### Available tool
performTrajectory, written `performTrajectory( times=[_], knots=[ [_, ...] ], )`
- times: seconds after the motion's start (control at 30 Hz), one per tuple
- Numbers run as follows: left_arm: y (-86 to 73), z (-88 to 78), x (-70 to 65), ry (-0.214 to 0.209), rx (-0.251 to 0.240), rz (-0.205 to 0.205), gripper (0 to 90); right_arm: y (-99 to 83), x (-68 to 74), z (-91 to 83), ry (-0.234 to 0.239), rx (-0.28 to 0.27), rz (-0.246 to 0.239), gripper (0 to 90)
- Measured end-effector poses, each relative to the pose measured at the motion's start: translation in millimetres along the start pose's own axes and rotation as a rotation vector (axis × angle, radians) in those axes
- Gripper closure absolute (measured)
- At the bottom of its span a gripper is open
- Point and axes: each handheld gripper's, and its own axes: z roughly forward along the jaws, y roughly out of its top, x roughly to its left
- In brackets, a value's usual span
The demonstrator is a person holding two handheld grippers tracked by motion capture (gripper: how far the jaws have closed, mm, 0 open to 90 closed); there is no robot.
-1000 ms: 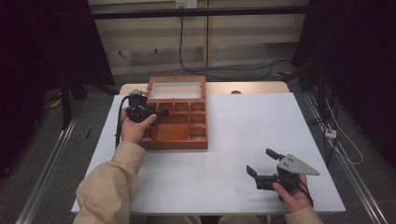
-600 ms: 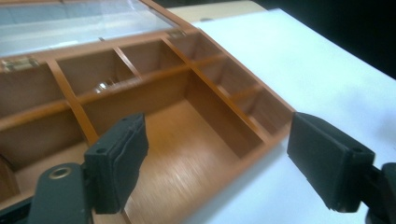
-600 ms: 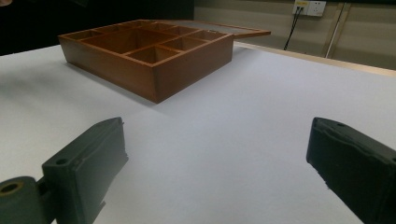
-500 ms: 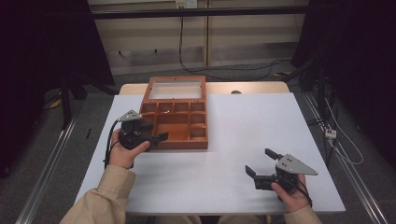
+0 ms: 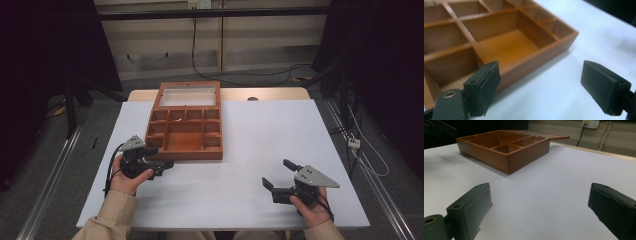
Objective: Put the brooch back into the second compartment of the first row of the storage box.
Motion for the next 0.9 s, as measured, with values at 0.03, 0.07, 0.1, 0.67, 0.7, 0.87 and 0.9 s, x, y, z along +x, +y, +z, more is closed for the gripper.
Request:
performTrajectory(
  times=[0.03,0.07,0.1,0.67,0.7,0.87,0.9],
  knots=[
    [-3.3,-0.2,0.3,0.001,0.005,-0.002,15.3,0.0,0.0,0.1,-0.001,0.0,0.0,4.1],
    [-6.2,-0.7,0.6,0.002,0.009,-0.003,15.3,-0.1,0.0,0.1,-0.001,0.0,0.001,4.1],
    [-8.7,-1.5,0.9,0.005,0.011,0.001,15.1,-0.1,0.0,0.1,0.0,0.001,0.0,4.1],
    [-44.2,-12.2,3.7,0.011,0.006,-0.006,13.5,-0.5,1.2,1.1,0.004,0.005,-0.002,4.1],
    [-45.5,-12.0,3.2,0.011,0.005,-0.005,13.3,-0.5,1.2,1.2,0.005,0.004,-0.003,4.1],
    [-48.1,-8.6,1.7,0.025,0.042,0.039,11.5,-0.5,0.9,1.4,0.003,0.006,-0.003,4.1],
    [-49.0,-7.2,1.4,0.031,0.056,0.048,11.2,-0.3,1.0,1.6,0.003,0.006,-0.004,4.1]
  ],
)
